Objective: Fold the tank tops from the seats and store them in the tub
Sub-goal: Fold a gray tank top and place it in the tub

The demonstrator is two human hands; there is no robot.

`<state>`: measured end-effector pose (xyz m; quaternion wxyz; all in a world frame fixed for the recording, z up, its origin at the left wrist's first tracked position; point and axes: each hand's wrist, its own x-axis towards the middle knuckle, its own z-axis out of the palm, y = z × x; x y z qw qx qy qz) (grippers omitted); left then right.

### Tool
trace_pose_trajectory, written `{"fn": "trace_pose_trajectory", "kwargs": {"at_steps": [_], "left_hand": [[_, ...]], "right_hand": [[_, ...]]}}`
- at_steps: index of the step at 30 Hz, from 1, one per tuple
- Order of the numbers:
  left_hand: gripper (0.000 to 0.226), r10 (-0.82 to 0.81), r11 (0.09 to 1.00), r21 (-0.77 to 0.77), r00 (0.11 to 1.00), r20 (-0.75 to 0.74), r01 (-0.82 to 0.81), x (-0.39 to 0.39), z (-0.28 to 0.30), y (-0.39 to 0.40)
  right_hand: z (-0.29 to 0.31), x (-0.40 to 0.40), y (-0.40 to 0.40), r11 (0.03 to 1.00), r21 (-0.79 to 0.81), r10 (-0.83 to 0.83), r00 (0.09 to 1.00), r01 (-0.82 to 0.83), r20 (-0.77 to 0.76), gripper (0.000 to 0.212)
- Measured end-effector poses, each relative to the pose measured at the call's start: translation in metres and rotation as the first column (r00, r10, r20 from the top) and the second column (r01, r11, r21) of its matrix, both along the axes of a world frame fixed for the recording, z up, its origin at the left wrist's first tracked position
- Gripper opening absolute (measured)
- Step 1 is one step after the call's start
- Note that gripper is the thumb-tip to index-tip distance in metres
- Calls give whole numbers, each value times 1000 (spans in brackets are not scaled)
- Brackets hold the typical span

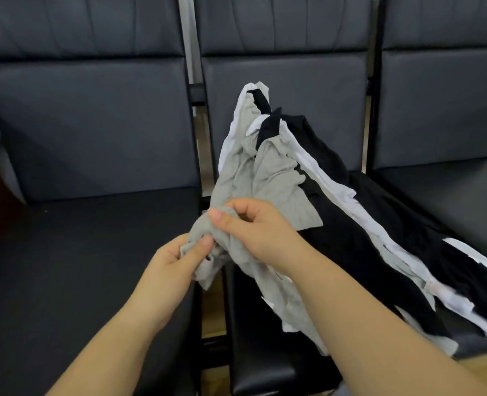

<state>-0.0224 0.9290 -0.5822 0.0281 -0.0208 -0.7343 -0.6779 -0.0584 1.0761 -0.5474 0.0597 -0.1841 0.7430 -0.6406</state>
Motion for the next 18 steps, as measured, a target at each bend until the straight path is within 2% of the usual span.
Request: {"fn": "trace_pose_trajectory", "kwargs": {"at_steps": [2, 5, 8, 10, 12, 15, 18], "left_hand": [[41, -30, 988, 149, 999, 34, 25, 0, -1, -5], [44, -20, 959, 284, 997, 77, -2, 2, 2, -7], [42, -18, 870, 486, 982, 188, -77, 2, 5, -16], [44, -46, 779, 610, 957, 286, -145, 2, 5, -24], [38, -36, 663, 708, 933, 357, -246, 1, 6, -33], [25, 43, 508, 769, 903, 427, -388, -3, 6, -49], [20, 83, 484, 757, 884, 459, -439, -4, 7, -64]], "right_hand": [[-5, -6, 1, 998, 29, -58, 998, 58, -14, 25], [-14, -17, 11, 954, 292, -78, 997, 71, 13, 61], [-27, -28, 21, 791, 606, -74, 997, 80, -34, 74], [-33, -30, 21, 687, 720, -79, 995, 104, -68, 75], [-33, -32, 22, 679, 723, -101, 991, 131, -85, 76], [-23, -28, 19, 749, 643, -128, 987, 158, -94, 60], [-7, -16, 14, 859, 503, -76, 995, 97, -63, 56]]}}
